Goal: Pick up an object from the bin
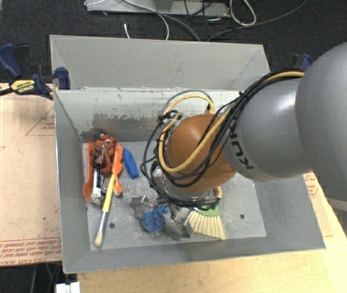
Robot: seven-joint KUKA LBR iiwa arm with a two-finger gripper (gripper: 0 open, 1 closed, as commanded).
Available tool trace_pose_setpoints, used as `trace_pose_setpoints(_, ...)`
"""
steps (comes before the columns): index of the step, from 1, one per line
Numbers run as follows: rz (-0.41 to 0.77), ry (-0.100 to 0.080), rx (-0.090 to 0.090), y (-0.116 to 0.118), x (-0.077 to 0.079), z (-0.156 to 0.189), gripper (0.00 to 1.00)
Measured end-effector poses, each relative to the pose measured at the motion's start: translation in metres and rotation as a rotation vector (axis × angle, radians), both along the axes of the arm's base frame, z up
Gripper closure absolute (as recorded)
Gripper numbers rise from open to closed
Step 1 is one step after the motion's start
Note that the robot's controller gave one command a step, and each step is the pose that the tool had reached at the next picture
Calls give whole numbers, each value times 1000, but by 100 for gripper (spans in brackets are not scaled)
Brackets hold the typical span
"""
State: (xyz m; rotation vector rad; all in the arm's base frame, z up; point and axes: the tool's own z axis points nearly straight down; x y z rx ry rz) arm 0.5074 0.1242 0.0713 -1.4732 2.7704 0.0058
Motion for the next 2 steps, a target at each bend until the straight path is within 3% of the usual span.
trace_pose_setpoints(1, 255, -11, -4, 41, 10, -1, 100)
trace_pose_setpoints(2, 255, -11, -4, 41, 10, -1, 100)
